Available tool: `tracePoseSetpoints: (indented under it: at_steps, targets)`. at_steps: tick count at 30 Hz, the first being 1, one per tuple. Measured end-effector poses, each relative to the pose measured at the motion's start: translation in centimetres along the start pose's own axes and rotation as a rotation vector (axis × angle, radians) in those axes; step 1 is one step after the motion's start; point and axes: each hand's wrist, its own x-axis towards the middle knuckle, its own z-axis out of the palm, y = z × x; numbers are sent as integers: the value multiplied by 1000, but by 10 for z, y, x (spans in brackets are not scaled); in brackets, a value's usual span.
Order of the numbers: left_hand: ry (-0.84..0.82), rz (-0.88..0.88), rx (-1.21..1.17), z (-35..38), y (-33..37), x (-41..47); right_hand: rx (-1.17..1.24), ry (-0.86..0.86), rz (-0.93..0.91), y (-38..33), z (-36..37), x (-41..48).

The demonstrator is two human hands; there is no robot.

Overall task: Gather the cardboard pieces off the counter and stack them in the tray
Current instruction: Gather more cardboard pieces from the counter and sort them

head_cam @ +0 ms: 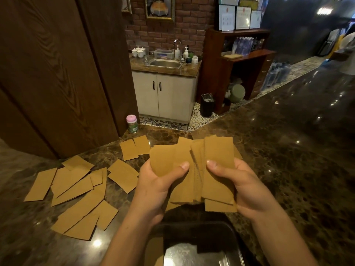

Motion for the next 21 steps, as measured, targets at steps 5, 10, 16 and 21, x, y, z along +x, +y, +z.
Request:
tracePoseSetpoints:
  at_steps: [5, 10, 16, 21]
  targets:
    - [-33, -22, 20, -2, -1, -3, -62, -22, 13, -7, 5, 3]
    - [-69, -85, -28, -3, -5, -6, 129, 129, -37, -5, -2, 8]
    - [-45, -89, -3, -6, -5, -5, 77, 137, -82, -10, -8, 6]
    - [-264, -96, 310, -22, 15, 0, -186, -37, -142, -47, -36, 12]
